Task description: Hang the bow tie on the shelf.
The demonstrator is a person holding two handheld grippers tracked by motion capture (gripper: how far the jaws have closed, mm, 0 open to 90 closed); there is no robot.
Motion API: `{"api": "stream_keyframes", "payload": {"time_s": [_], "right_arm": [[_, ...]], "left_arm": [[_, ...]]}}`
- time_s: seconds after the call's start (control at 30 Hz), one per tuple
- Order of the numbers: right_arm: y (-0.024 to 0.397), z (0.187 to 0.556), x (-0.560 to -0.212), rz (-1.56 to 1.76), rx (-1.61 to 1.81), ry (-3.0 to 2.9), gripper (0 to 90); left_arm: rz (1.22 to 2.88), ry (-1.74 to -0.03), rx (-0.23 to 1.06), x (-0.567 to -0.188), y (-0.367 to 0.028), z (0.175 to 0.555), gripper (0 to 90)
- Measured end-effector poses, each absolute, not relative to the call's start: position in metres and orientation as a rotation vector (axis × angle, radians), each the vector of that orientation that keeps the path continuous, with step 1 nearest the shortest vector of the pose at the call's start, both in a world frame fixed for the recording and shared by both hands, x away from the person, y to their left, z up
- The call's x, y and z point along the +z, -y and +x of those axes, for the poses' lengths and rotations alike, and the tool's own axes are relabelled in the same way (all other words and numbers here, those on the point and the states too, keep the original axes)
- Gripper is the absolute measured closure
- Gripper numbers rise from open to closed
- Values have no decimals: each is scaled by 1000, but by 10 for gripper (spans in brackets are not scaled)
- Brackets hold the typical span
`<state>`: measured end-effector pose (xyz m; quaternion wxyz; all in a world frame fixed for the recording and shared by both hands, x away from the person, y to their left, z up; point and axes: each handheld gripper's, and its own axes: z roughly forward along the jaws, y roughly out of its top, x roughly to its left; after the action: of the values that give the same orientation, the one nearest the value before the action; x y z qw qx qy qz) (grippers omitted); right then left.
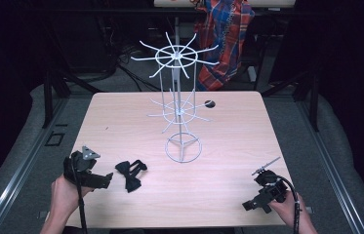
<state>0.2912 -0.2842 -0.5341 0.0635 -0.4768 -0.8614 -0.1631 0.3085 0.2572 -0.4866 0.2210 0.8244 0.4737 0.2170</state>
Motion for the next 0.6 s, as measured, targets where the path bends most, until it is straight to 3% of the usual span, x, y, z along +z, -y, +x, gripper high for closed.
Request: {"api": "stream_keyframes", "payload": {"time_s": [0.6], "right_arm": [[283, 290, -534, -1439, -494, 2590, 69]], "left_arm": [[2321, -1279, 570, -491, -245, 312, 0]]}}
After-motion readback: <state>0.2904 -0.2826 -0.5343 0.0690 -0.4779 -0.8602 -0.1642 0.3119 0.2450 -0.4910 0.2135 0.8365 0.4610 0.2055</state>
